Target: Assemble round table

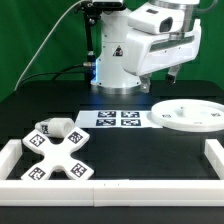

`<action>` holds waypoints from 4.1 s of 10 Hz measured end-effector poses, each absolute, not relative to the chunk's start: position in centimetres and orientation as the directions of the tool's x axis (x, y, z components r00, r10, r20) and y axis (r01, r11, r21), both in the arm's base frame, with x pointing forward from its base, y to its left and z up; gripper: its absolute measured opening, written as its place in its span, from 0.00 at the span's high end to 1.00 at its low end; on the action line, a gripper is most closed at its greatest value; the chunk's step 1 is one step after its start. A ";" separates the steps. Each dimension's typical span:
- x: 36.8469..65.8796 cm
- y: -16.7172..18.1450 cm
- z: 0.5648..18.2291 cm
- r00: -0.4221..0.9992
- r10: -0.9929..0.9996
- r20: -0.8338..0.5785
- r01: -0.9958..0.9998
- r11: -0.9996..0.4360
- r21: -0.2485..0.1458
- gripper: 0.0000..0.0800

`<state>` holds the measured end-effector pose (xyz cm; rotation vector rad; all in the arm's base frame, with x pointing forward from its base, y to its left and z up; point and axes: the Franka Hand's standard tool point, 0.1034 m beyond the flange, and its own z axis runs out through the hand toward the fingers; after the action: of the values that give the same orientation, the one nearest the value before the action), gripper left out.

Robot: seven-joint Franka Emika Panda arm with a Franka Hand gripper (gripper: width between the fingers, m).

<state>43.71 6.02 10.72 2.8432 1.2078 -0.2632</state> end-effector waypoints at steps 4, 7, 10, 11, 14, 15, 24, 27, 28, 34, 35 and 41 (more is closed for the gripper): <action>42.4 8.0 10.3 0.739 0.654 -0.163 0.662 -0.749 -0.008 0.19; 38.3 12.8 8.5 0.770 0.621 -0.148 0.628 -0.778 0.002 0.19; 37.8 13.7 8.1 0.773 0.619 -0.141 0.625 -0.781 0.003 0.19; 37.8 13.7 8.1 0.772 0.620 -0.141 0.626 -0.780 0.002 0.19; 35.7 14.6 6.0 0.830 0.541 -0.136 0.545 -0.839 -0.012 0.19; 34.5 15.3 4.9 0.830 0.539 -0.139 0.543 -0.840 -0.018 0.19; 32.3 17.0 1.1 0.836 0.527 -0.155 0.527 -0.849 -0.043 0.19; 32.4 17.0 1.1 0.836 0.527 -0.155 0.527 -0.849 -0.043 0.47; 32.4 17.0 1.1 0.836 0.527 -0.155 0.527 -0.849 -0.044 0.51; 38.8 14.2 4.7 0.747 0.642 -0.172 0.640 -0.764 -0.073 0.51; 40.3 13.3 5.3 0.712 0.682 -0.168 0.679 -0.729 -0.083 0.51; 41.9 13.4 6.7 0.676 0.722 -0.148 0.722 -0.689 -0.062 0.56</action>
Offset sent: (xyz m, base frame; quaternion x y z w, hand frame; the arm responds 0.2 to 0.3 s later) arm -0.0377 0.0443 -0.0033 -0.0302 0.0228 0.0848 0.9957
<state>41.87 13.41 6.73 2.8737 1.2386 -0.2529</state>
